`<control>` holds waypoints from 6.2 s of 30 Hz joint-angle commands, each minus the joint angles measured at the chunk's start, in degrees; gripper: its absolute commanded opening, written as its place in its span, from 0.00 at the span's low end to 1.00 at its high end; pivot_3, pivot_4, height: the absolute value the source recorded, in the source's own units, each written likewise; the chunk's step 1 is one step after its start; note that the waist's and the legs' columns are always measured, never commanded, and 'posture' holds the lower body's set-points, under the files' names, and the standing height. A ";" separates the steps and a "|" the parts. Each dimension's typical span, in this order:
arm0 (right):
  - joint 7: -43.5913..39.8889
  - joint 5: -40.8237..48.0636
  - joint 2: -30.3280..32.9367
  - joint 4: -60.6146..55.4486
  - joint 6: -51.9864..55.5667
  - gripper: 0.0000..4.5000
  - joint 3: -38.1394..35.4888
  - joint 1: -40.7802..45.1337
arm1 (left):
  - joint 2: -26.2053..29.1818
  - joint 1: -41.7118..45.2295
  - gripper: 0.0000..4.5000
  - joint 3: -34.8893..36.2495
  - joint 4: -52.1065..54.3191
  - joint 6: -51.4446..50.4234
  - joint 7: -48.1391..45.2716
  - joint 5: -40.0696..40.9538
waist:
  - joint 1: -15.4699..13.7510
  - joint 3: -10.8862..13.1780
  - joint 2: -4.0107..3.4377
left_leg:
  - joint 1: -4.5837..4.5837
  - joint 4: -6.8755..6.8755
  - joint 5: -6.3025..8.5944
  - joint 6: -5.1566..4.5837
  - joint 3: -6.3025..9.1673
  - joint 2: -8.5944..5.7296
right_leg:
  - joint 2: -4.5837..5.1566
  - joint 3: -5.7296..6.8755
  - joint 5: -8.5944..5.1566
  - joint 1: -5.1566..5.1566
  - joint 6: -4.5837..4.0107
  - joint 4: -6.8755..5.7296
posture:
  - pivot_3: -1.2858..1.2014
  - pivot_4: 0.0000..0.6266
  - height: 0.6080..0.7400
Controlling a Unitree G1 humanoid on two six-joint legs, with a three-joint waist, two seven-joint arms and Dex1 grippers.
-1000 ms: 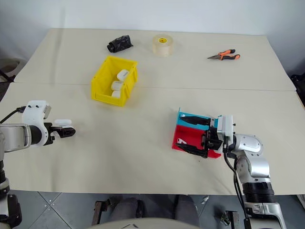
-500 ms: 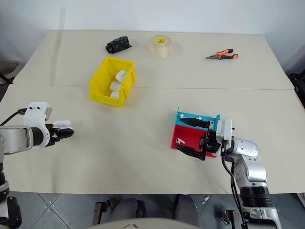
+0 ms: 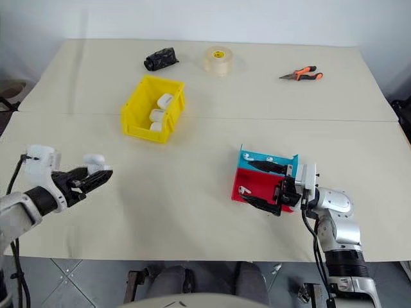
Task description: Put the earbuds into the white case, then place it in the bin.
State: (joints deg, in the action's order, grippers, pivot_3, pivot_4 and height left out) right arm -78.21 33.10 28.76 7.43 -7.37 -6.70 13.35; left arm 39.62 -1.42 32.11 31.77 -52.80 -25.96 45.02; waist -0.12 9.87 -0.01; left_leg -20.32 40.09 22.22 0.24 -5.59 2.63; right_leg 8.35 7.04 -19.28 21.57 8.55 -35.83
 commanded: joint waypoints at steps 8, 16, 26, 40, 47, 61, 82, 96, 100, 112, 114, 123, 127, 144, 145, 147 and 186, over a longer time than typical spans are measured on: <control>1.54 -0.49 12.17 -1.67 -0.54 1.00 -11.97 -5.85 | -13.00 4.53 0.62 -26.31 -9.97 46.57 -31.03 -15.99 | -1.08 -0.03 -0.30 | 0.03 -0.01 0.02 -0.04 -0.26 -0.06 | 0.03 -0.04 0.00 -0.01 0.01 0.04 | 0.52 0.24 1.00; 2.58 -0.86 20.14 -6.64 2.14 1.00 -26.08 -25.29 | -25.80 15.67 0.62 -40.07 -27.99 68.97 -42.26 -21.69 | -1.71 0.00 -0.10 | 0.00 0.05 0.05 -0.10 -0.31 -0.06 | 0.03 0.04 0.03 -0.04 0.05 0.08 | 0.52 0.24 1.00; 14.35 -3.06 30.60 -29.09 29.90 1.00 -25.76 -35.37 | -30.49 18.48 0.62 -44.72 -32.66 70.21 -49.78 -15.74 | -1.17 -0.04 -0.18 | 0.09 0.03 0.05 -0.10 -0.33 0.03 | 0.01 0.00 0.03 -0.05 0.05 0.09 | 0.52 0.24 1.00; 26.67 -6.04 42.01 -39.70 61.67 1.00 8.83 0.96 | -28.66 16.44 0.62 -44.75 -29.19 67.42 -47.45 -16.42 | -1.28 -0.02 -0.13 | -0.35 0.28 0.06 -0.11 0.33 -0.02 | 0.03 0.41 0.03 -0.08 0.05 0.22 | 0.52 0.24 1.00; 23.52 -13.88 43.18 -36.54 57.81 1.00 18.11 5.85 | -28.12 15.16 0.62 -44.82 -27.36 67.05 -44.90 -16.86 | -1.21 -0.02 -0.14 | -0.75 0.68 0.06 -0.11 0.49 0.00 | 0.03 0.64 0.03 0.00 0.05 0.20 | 0.52 0.24 1.00; 19.11 -20.74 41.40 -33.25 54.92 0.35 23.37 9.12 | -27.07 14.21 0.62 -45.09 -25.45 66.11 -43.40 -16.89 | -1.19 -0.02 -0.14 | -0.81 0.76 0.06 -0.12 0.53 0.02 | 0.03 0.69 0.03 0.00 0.05 0.17 | 0.52 0.24 1.00; 14.05 -27.77 41.71 -32.29 50.93 0.35 24.44 8.32 | -27.15 14.65 0.62 -45.30 -25.27 65.65 -43.00 -16.86 | -1.21 -0.03 -0.14 | -0.81 0.79 0.06 -0.12 0.53 0.02 | 0.03 0.70 0.03 0.00 0.05 0.16 | 0.52 0.24 1.00; 14.60 -26.69 38.97 -33.08 51.98 0.17 21.29 7.45 | -26.33 15.27 0.62 -44.89 -24.92 62.58 -42.68 -16.21 | -1.08 -0.05 -0.10 | -0.77 0.81 0.06 -0.11 0.54 0.03 | 0.03 0.70 0.03 -0.02 0.05 0.11 | 0.52 0.24 1.00; 12.74 -17.88 35.43 -34.49 53.23 0.17 12.73 6.38 | -26.32 15.54 0.62 -44.43 -25.81 63.15 -42.84 -16.60 | -1.14 -0.04 -0.10 | -0.79 0.81 0.06 -0.11 0.53 0.03 | 0.03 0.69 0.03 0.00 0.05 0.10 | 0.52 0.24 1.00; 20.21 10.91 4.48 -37.19 36.94 0.17 -10.12 -2.96 | -26.90 19.57 0.62 -41.48 -31.24 60.11 -44.42 -13.80 | -1.29 -0.05 0.00 | -0.79 0.87 0.07 -0.13 0.56 0.01 | 0.00 0.72 0.04 -0.02 0.08 0.00 | 0.52 0.24 1.00; 24.12 13.71 -0.22 -39.61 36.03 0.17 -9.74 -3.85 | -27.39 20.69 0.62 -41.08 -32.23 59.48 -44.29 -13.71 | -1.22 -0.05 -0.01 | -0.79 0.86 0.07 -0.13 0.57 0.01 | 0.00 0.72 0.04 -0.01 0.08 -0.03 | 0.52 0.24 1.00; 32.83 13.99 -10.89 -45.04 30.84 0.17 -1.74 -5.61 | -28.29 24.90 0.62 -39.95 -30.65 49.55 -42.58 -9.45 | -1.07 -0.07 -0.04 | -0.75 0.84 0.06 -0.12 0.58 0.00 | -0.01 0.71 0.04 0.00 0.07 -0.07 | 0.52 0.24 1.00; 33.23 11.96 -12.22 -44.54 27.91 0.17 1.19 -7.53 | -28.20 25.46 0.62 -38.91 -27.71 45.76 -40.59 -7.59 | -1.21 -0.07 -0.04 | -0.76 0.85 0.06 -0.12 0.58 -0.01 | -0.01 0.71 0.04 0.00 0.07 -0.07 | 0.52 0.24 1.00; 32.49 9.03 -11.85 -39.40 21.09 0.17 5.83 -8.11 | -27.75 25.49 0.62 -39.43 -24.31 43.79 -41.48 -7.66 | -1.12 -0.07 -0.05 | -0.75 0.85 0.06 -0.12 0.57 0.00 | -0.02 0.69 0.04 0.00 0.07 -0.07 | 0.52 0.24 1.00; 32.42 9.01 -11.67 -39.25 21.01 0.17 6.01 -8.10 | -27.83 25.46 0.62 -39.49 -24.36 43.88 -41.52 -7.71 | -1.13 -0.07 -0.05 | -0.74 0.85 0.06 -0.12 0.57 0.00 | -0.02 0.70 0.04 0.00 0.07 -0.07 | 0.52 0.24 1.00; 32.07 8.98 -11.04 -39.11 21.24 0.17 6.61 -8.28 | -28.00 25.45 0.62 -39.57 -24.46 44.18 -41.60 -7.87 | -1.15 -0.07 -0.05 | -0.75 0.85 0.06 -0.12 0.57 0.00 | -0.02 0.69 0.04 0.00 0.07 -0.06 | 0.52 0.24 1.00; 21.78 13.63 9.75 -32.60 22.33 0.99 -7.18 -11.18 | -28.24 21.38 0.62 -37.34 -27.77 52.59 -43.65 -13.31 | -1.29 -0.07 -0.04 | -0.76 0.85 0.07 -0.13 0.53 0.00 | 0.00 0.67 0.04 0.00 0.07 -0.02 | 0.52 0.24 1.00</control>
State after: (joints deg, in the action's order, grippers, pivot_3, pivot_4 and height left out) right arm -54.71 47.34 36.97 -25.55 16.20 -10.16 3.21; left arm 10.59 21.24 -5.50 3.35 -2.21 -68.62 32.09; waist -1.41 9.80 -0.05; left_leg -21.07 40.93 22.29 0.10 -5.05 2.63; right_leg 8.34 7.71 -19.24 21.57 8.62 -35.86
